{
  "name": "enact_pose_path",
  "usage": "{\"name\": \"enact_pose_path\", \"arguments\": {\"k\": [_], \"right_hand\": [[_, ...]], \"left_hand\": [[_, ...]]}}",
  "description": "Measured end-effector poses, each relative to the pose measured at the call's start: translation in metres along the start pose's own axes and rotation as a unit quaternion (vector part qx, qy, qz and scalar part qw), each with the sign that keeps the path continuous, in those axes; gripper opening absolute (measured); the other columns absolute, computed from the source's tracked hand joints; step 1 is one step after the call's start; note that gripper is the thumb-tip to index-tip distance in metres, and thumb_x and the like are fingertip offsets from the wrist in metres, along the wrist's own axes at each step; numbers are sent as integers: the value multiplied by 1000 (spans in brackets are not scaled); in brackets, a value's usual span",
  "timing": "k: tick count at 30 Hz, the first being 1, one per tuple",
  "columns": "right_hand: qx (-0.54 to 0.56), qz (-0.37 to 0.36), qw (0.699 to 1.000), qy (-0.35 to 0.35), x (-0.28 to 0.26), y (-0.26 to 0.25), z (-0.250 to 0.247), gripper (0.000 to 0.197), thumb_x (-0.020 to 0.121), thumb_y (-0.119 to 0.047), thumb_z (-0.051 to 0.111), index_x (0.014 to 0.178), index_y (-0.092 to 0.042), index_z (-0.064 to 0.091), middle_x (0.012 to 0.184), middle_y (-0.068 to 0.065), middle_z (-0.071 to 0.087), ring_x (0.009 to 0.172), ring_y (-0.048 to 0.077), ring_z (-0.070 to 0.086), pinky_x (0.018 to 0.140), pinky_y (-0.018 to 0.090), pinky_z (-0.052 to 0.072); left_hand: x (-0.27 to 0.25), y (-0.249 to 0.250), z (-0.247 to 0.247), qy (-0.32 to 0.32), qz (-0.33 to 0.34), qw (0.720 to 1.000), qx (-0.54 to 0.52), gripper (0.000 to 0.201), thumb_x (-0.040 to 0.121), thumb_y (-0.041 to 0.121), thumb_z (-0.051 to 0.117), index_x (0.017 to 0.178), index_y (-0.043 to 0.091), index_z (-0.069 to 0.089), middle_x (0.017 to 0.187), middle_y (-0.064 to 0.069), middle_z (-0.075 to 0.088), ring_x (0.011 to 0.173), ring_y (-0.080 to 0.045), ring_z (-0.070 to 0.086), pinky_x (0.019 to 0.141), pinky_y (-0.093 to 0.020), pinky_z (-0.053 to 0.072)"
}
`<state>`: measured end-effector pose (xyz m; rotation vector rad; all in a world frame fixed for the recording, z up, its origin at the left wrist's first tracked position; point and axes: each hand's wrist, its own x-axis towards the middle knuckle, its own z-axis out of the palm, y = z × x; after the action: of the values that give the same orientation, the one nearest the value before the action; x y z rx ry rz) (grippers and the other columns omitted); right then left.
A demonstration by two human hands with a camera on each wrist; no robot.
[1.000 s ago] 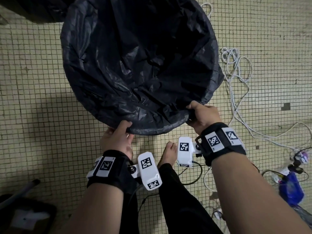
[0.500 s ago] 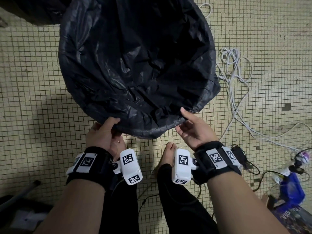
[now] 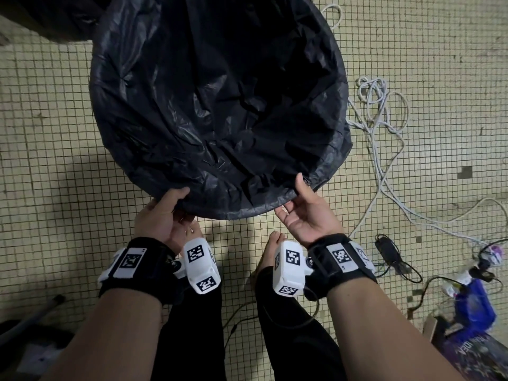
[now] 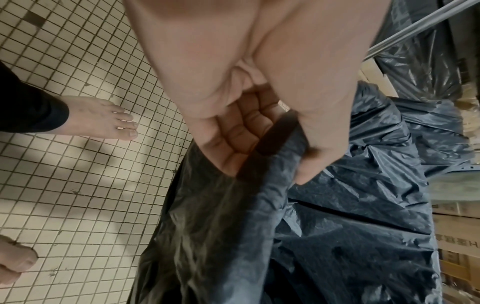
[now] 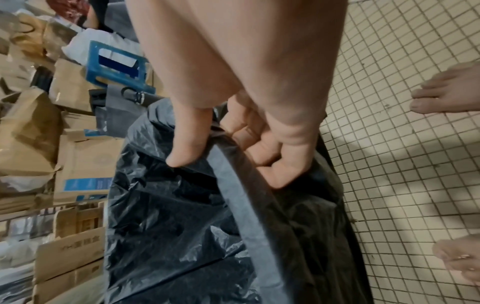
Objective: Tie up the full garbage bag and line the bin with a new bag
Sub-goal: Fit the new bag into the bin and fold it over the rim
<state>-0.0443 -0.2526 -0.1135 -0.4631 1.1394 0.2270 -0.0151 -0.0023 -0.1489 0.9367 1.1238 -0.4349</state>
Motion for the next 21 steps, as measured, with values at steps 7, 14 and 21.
{"name": "enact_pose_path", "arguments": {"k": [7,14,21], "right_hand": [[57,-29,997,-43,2,14,2,74,85,-23,66,150,-2,38,145,18,52,133,30,51,110,46,43],[-67,-9,998,8,3,7,-7,46,77,-32,77,114,-20,55,110,7,58,102,19,53,90,36,52],[-157,-108,973,129,3,-22,-7,98,57,-38,95,138,-20,42,119,4,66,100,18,70,83,37,57]], "left_hand": [[-8,-4,3,-1,39,999,24,45,59,22,88,100,12,72,96,-7,78,82,-22,76,68,-32,58],[-13,-5,5,58,104,989,82,58,54,41,91,103,18,70,94,-1,79,90,-20,76,75,-32,60],[-36,-19,23,93,51,994,37,78,54,49,92,124,27,64,117,-1,72,110,-23,68,90,-42,57]]}}
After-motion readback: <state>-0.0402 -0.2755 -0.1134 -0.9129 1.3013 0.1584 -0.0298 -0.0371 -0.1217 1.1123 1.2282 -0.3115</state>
